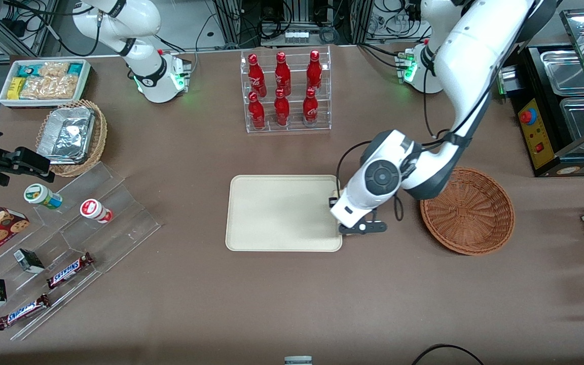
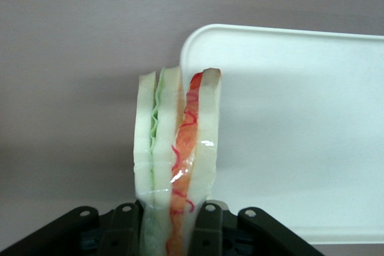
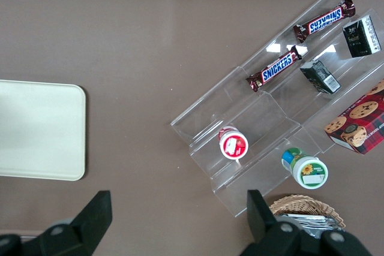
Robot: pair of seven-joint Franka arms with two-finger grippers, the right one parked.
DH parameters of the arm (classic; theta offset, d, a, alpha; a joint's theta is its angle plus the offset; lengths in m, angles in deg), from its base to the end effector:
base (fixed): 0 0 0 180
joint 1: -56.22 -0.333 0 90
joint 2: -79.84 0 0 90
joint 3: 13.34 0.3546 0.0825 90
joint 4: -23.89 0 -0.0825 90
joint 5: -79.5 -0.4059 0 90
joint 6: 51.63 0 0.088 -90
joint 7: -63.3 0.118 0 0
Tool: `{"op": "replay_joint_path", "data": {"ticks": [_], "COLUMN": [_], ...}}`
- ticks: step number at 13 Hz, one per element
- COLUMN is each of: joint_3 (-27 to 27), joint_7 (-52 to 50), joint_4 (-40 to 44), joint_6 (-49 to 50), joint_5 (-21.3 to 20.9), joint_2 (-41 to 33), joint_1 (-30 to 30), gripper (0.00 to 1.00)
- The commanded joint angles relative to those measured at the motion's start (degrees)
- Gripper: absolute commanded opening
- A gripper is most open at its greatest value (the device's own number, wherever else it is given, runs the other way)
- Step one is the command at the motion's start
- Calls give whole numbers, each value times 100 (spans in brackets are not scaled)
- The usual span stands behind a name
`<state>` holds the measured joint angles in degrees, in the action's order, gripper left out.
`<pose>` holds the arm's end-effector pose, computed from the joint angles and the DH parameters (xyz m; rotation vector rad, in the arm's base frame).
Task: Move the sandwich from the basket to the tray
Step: 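Lift the sandwich and carry it over the cream tray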
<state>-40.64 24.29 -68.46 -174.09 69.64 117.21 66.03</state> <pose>0.6090 -0.3890 0.2811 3.0543 0.0210 -0.1943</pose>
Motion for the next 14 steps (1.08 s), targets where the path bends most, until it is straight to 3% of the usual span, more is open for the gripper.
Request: {"op": "replay_joint_path", "data": {"ticks": [1, 14], "joint_3": [329, 462], "joint_7": [-45, -116], "joint_4": [472, 1034], "joint_6": [-40, -41], "joint_5": [-174, -183], "joint_2": [438, 974], "joint_1": [582, 1058], "gripper": [25, 32]}}
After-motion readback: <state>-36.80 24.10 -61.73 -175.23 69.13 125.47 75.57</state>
